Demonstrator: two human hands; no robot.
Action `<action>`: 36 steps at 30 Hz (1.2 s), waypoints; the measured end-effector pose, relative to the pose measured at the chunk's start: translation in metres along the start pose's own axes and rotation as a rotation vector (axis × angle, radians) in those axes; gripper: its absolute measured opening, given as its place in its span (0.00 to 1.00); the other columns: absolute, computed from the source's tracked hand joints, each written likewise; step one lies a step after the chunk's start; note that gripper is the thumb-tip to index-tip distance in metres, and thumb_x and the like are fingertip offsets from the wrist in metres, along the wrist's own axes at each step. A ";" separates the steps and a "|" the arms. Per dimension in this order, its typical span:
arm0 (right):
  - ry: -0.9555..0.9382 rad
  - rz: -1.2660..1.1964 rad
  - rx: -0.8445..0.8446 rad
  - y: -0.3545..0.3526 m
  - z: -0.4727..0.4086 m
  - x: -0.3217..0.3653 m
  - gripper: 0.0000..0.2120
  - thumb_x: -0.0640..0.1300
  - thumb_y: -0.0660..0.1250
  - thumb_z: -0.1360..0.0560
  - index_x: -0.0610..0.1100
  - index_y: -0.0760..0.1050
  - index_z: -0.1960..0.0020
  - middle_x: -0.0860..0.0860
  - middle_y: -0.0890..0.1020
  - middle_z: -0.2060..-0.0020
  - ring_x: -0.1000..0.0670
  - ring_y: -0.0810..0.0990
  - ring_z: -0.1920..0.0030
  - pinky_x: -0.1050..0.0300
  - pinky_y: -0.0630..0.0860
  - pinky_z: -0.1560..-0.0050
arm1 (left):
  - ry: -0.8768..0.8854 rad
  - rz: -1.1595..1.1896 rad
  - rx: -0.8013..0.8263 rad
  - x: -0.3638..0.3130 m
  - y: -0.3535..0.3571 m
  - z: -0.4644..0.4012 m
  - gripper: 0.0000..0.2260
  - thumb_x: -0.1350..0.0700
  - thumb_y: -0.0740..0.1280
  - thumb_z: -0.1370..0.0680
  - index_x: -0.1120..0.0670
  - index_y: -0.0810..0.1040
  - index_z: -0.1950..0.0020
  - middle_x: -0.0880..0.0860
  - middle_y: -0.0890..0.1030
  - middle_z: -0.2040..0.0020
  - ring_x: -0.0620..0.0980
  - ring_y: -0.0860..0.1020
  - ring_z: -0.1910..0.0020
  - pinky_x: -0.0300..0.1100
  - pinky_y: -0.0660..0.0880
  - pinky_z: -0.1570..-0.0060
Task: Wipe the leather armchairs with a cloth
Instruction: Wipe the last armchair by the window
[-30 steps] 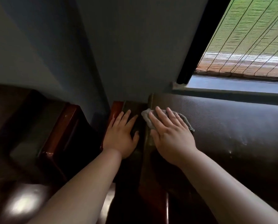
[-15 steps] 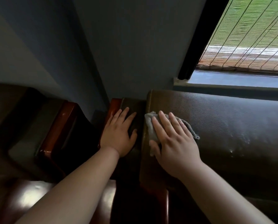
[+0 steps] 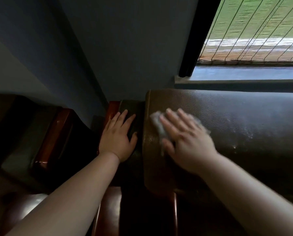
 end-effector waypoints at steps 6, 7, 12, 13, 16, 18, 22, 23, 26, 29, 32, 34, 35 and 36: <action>0.407 -0.035 0.068 -0.014 -0.052 -0.072 0.34 0.64 0.46 0.17 0.54 0.44 0.15 0.49 0.46 0.15 0.42 0.44 0.16 0.44 0.42 0.17 | 0.006 0.003 -0.026 -0.003 -0.002 -0.001 0.31 0.37 0.51 0.20 0.42 0.59 0.16 0.49 0.57 0.14 0.53 0.55 0.16 0.56 0.57 0.18; 0.348 -0.029 0.046 -0.010 -0.040 -0.046 0.34 0.64 0.47 0.18 0.54 0.46 0.15 0.48 0.48 0.15 0.42 0.46 0.16 0.43 0.43 0.17 | 0.012 0.005 -0.028 -0.003 -0.002 -0.001 0.31 0.37 0.51 0.20 0.42 0.60 0.16 0.50 0.58 0.15 0.53 0.55 0.16 0.56 0.58 0.18; 0.029 -0.048 -0.044 0.003 0.030 0.019 0.33 0.60 0.55 0.20 0.53 0.61 0.17 0.48 0.61 0.18 0.41 0.57 0.18 0.42 0.54 0.19 | 0.002 -0.020 -0.014 -0.001 -0.002 0.000 0.32 0.36 0.50 0.20 0.42 0.59 0.16 0.49 0.57 0.14 0.53 0.55 0.16 0.56 0.57 0.18; 0.058 -0.014 -0.043 0.001 0.026 -0.002 0.33 0.61 0.53 0.20 0.54 0.60 0.17 0.48 0.61 0.18 0.42 0.57 0.17 0.43 0.53 0.18 | 0.007 -0.019 -0.016 -0.001 -0.002 0.000 0.32 0.36 0.50 0.20 0.42 0.59 0.16 0.49 0.57 0.14 0.53 0.55 0.16 0.55 0.56 0.18; 0.369 -0.026 -0.005 -0.013 0.011 -0.089 0.35 0.61 0.47 0.22 0.57 0.53 0.16 0.51 0.54 0.16 0.45 0.51 0.16 0.46 0.48 0.18 | 0.018 -0.023 -0.026 -0.003 -0.002 0.000 0.32 0.37 0.50 0.19 0.43 0.59 0.16 0.50 0.57 0.14 0.54 0.55 0.16 0.55 0.55 0.18; 0.514 -0.061 -0.008 -0.016 0.010 -0.106 0.36 0.60 0.45 0.23 0.56 0.50 0.15 0.51 0.51 0.15 0.45 0.48 0.16 0.46 0.45 0.18 | 0.022 -0.025 -0.031 -0.004 -0.002 0.000 0.31 0.36 0.50 0.19 0.43 0.59 0.15 0.51 0.58 0.15 0.54 0.56 0.16 0.56 0.56 0.17; 0.275 -0.052 -0.047 0.000 0.014 -0.003 0.36 0.61 0.49 0.23 0.55 0.54 0.16 0.50 0.54 0.16 0.42 0.50 0.16 0.44 0.47 0.17 | 0.011 -0.029 -0.024 -0.004 -0.002 -0.003 0.31 0.36 0.48 0.18 0.44 0.60 0.16 0.51 0.58 0.14 0.54 0.56 0.16 0.56 0.57 0.18; 0.180 -0.053 -0.063 0.005 0.020 0.021 0.34 0.61 0.51 0.21 0.54 0.57 0.16 0.49 0.57 0.16 0.42 0.52 0.17 0.43 0.49 0.18 | 0.012 -0.032 -0.025 -0.003 -0.003 -0.002 0.30 0.36 0.48 0.18 0.43 0.60 0.16 0.51 0.58 0.15 0.54 0.56 0.16 0.56 0.57 0.18; 0.042 -0.019 -0.052 0.005 0.023 0.008 0.33 0.61 0.53 0.19 0.54 0.58 0.16 0.49 0.59 0.17 0.42 0.55 0.17 0.43 0.52 0.18 | 0.014 -0.014 -0.042 -0.002 -0.003 -0.001 0.30 0.36 0.48 0.17 0.43 0.61 0.16 0.51 0.59 0.15 0.54 0.56 0.16 0.57 0.58 0.18; 0.296 0.014 -0.032 -0.006 0.031 -0.079 0.35 0.64 0.47 0.21 0.57 0.54 0.16 0.52 0.56 0.16 0.46 0.52 0.16 0.46 0.49 0.18 | 0.016 0.003 -0.054 0.000 -0.001 0.000 0.29 0.36 0.48 0.16 0.44 0.62 0.17 0.51 0.60 0.15 0.55 0.58 0.16 0.56 0.57 0.18; 0.547 -0.033 -0.063 -0.014 0.037 -0.110 0.36 0.65 0.43 0.22 0.58 0.50 0.15 0.53 0.51 0.15 0.47 0.48 0.16 0.46 0.46 0.18 | 0.023 -0.019 -0.002 -0.001 -0.002 0.001 0.30 0.34 0.48 0.15 0.44 0.59 0.16 0.51 0.58 0.14 0.55 0.55 0.16 0.57 0.54 0.17; 0.502 -0.047 -0.030 -0.013 0.032 -0.070 0.35 0.65 0.42 0.21 0.57 0.46 0.15 0.53 0.48 0.15 0.46 0.45 0.16 0.46 0.43 0.18 | 0.008 0.030 0.071 -0.005 -0.008 0.000 0.29 0.36 0.47 0.14 0.45 0.59 0.15 0.51 0.55 0.14 0.54 0.52 0.15 0.56 0.49 0.16; 0.397 -0.037 -0.021 -0.010 0.031 -0.040 0.34 0.65 0.42 0.20 0.57 0.46 0.15 0.53 0.48 0.15 0.46 0.44 0.16 0.47 0.42 0.18 | -0.034 0.076 0.106 -0.008 -0.012 0.000 0.28 0.37 0.46 0.13 0.46 0.59 0.15 0.52 0.55 0.14 0.54 0.51 0.15 0.56 0.47 0.16; 0.272 -0.015 -0.030 -0.006 0.032 -0.013 0.33 0.64 0.44 0.19 0.57 0.47 0.15 0.53 0.49 0.15 0.46 0.44 0.16 0.46 0.42 0.18 | -0.092 0.134 0.143 -0.013 -0.017 -0.005 0.29 0.37 0.45 0.14 0.46 0.59 0.15 0.52 0.56 0.14 0.54 0.52 0.15 0.56 0.48 0.16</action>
Point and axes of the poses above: each hand's wrist, its own z-axis away from the middle knuckle, its own y-axis out of the palm, x = y × z, the point moved 9 cm from there along -z, towards the middle knuckle
